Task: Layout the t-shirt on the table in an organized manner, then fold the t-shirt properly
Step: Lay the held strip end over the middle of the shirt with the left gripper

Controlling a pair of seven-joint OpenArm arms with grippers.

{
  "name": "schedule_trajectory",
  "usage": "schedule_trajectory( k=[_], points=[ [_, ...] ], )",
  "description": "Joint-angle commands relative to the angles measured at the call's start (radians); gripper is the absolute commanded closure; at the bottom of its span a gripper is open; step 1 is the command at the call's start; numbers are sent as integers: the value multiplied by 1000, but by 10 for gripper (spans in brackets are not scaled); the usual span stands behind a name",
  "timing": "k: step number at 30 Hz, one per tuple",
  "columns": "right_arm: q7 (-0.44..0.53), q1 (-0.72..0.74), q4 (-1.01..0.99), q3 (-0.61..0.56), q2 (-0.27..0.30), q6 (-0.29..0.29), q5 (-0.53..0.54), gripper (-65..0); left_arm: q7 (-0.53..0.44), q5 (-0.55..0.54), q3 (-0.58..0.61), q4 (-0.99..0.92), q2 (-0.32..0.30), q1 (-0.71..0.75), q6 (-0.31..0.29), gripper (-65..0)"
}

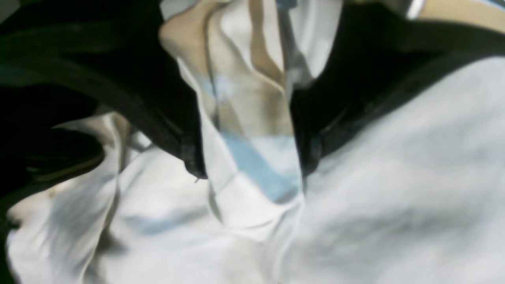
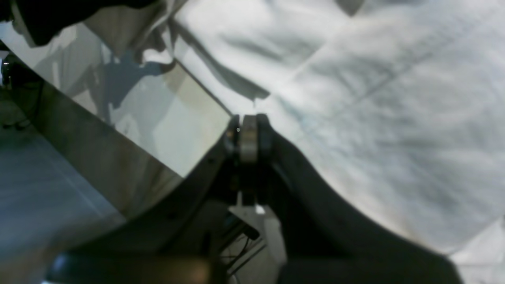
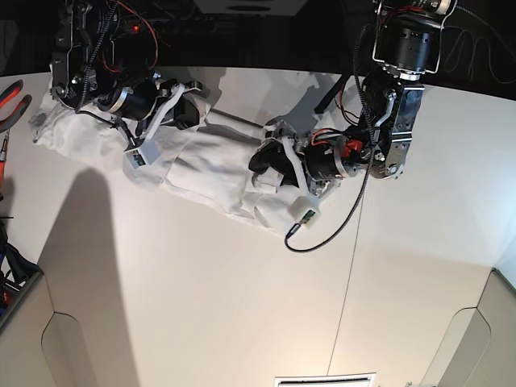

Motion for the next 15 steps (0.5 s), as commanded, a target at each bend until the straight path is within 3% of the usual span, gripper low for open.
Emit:
schedule_trajectory(
  k=[1, 9, 15],
  points=[
    [8, 7, 14, 2, 2, 5, 19, 0, 0, 31, 8, 28, 0, -18, 8, -328],
    [8, 7, 14, -2, 2, 8, 20, 0, 0, 262, 20, 203, 0, -23, 125, -332],
    [9, 7, 14, -2, 2, 8, 21, 0, -3, 286, 30, 208, 0, -18, 157, -332]
  ],
)
